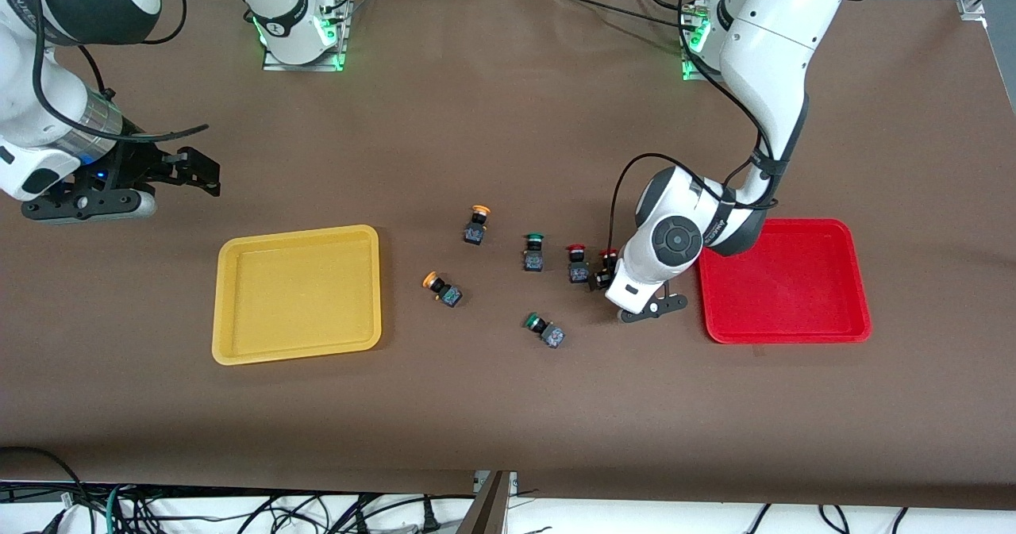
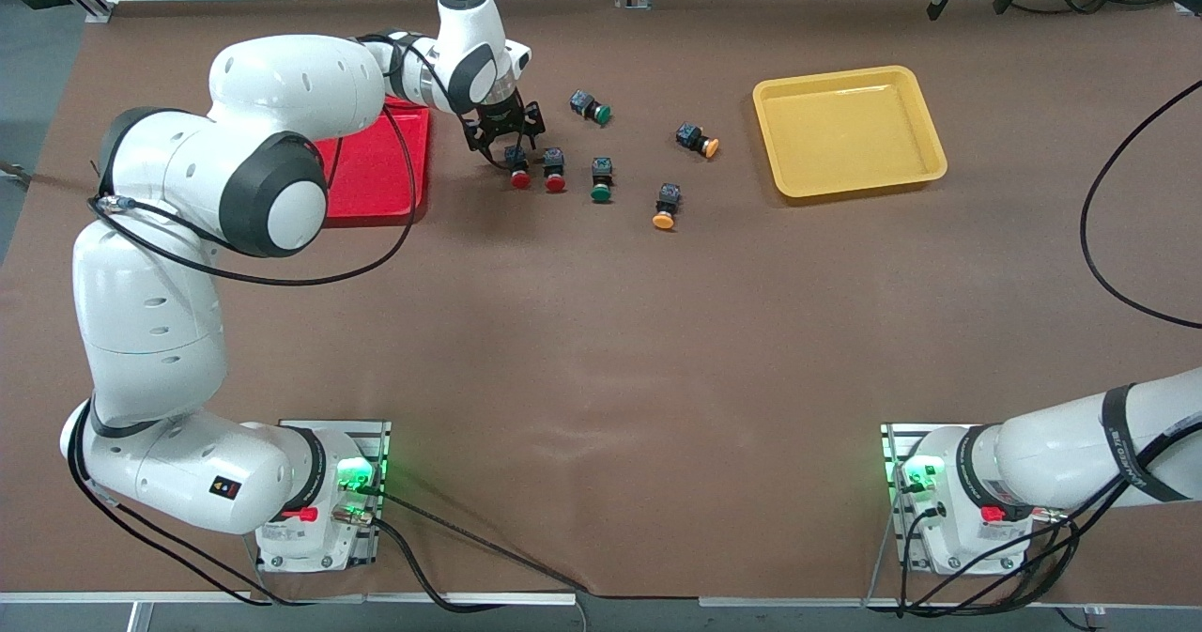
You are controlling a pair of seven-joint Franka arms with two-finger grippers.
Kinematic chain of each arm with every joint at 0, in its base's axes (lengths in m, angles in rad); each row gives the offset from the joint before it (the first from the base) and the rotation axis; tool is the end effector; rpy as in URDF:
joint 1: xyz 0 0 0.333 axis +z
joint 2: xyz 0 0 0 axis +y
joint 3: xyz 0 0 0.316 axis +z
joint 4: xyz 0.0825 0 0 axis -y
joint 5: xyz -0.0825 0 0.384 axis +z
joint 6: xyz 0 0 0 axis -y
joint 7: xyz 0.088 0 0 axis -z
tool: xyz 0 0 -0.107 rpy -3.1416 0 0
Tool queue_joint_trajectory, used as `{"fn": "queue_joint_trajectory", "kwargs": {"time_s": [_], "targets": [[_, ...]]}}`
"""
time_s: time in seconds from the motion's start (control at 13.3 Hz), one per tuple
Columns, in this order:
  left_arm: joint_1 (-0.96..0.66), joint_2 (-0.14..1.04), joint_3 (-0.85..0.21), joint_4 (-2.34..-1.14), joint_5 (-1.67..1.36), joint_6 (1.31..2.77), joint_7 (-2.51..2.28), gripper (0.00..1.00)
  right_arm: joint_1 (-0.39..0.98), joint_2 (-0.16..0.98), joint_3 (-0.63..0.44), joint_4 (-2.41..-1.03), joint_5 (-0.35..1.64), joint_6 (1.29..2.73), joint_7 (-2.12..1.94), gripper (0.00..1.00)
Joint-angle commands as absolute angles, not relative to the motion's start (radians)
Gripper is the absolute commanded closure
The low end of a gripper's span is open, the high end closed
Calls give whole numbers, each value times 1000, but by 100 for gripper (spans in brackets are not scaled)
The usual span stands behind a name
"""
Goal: Place red and yellow buttons in trays
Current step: 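Close the left gripper on the red-capped button and lift it, then carry the red button into the red tray and open the left gripper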
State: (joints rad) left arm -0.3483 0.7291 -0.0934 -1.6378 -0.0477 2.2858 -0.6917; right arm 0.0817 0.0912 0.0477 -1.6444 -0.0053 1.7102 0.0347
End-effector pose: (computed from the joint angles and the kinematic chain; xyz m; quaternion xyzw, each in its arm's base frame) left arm 0.6163 -0.2851 0.1851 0.9865 0.1511 -0.0594 0.0201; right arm 0.5838 0.0744 0.5494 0.9988 0.0477 -0.0126 0.0015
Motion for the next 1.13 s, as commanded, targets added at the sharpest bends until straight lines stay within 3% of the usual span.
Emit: {"fn": "queue_joint_trajectory", "kwargs": {"time_s": [0.0,0.15,0.53,0.68,1.05], "targets": [[-359,715,-83,-1658,-29,2302,-730,40,75,103,55,-1618,-3,1700,43,0],[-353,715,-83,-1658,-28,2304,-730,41,75,103,55,-1618,-5,1700,43,0],[-348,698,-84,-1658,-28,2284,-741,96,75,103,55,-1618,-3,1700,43,0],[-333,658,-81,-1654,-28,2217,-717,99,75,103,55,-1618,-3,1698,43,0],[-140,540,-86,-1654,-29,2021,-306,97,75,103,55,-1618,-3,1700,43,0]]}}
